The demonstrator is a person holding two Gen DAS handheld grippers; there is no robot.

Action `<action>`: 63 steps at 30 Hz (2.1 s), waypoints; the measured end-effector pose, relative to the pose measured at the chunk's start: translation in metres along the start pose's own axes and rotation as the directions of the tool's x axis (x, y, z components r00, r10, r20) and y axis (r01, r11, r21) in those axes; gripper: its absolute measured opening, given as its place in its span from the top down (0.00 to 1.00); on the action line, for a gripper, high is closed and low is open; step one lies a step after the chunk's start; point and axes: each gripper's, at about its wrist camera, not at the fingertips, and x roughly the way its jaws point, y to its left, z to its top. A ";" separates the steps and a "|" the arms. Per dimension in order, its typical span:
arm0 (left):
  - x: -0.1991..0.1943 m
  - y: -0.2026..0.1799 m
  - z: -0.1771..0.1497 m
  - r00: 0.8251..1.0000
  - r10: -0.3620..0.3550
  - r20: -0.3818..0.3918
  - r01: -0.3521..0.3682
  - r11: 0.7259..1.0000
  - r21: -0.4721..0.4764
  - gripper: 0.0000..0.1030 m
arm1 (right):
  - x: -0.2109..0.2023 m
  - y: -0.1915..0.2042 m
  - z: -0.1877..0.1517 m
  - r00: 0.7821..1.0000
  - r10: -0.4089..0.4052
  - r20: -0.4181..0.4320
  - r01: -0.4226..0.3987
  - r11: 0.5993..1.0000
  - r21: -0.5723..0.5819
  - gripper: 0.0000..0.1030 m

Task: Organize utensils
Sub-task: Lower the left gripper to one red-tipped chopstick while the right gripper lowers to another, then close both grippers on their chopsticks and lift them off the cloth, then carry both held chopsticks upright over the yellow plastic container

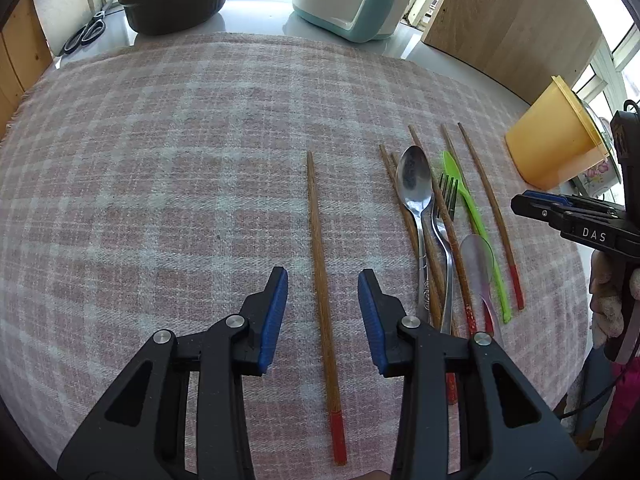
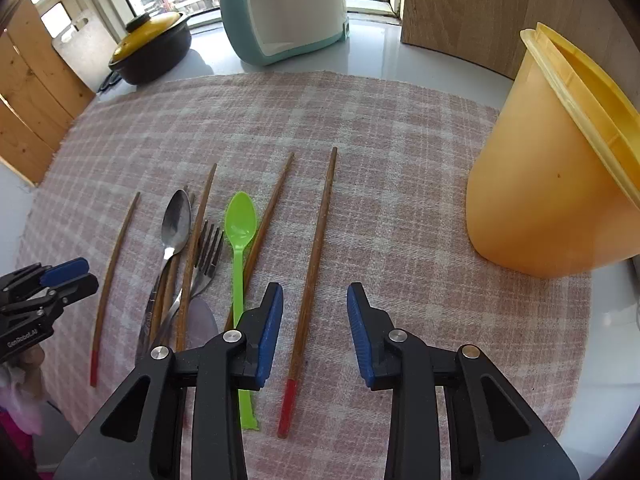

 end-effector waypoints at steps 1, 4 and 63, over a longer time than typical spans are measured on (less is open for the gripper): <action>0.002 0.000 0.001 1.000 0.004 -0.005 -0.004 1.000 0.002 0.69 | 0.003 0.000 0.003 1.000 0.001 -0.008 -0.001 1.000 0.004 0.72; 0.007 -0.001 0.004 1.000 0.011 -0.014 -0.011 1.000 0.007 0.71 | 0.010 0.001 0.010 1.000 0.002 -0.027 -0.002 1.000 0.003 0.77; -0.094 -0.056 0.027 0.964 -0.103 0.244 0.076 0.990 0.117 0.96 | -0.097 -0.014 -0.010 0.958 0.018 0.285 -0.034 0.998 0.052 0.95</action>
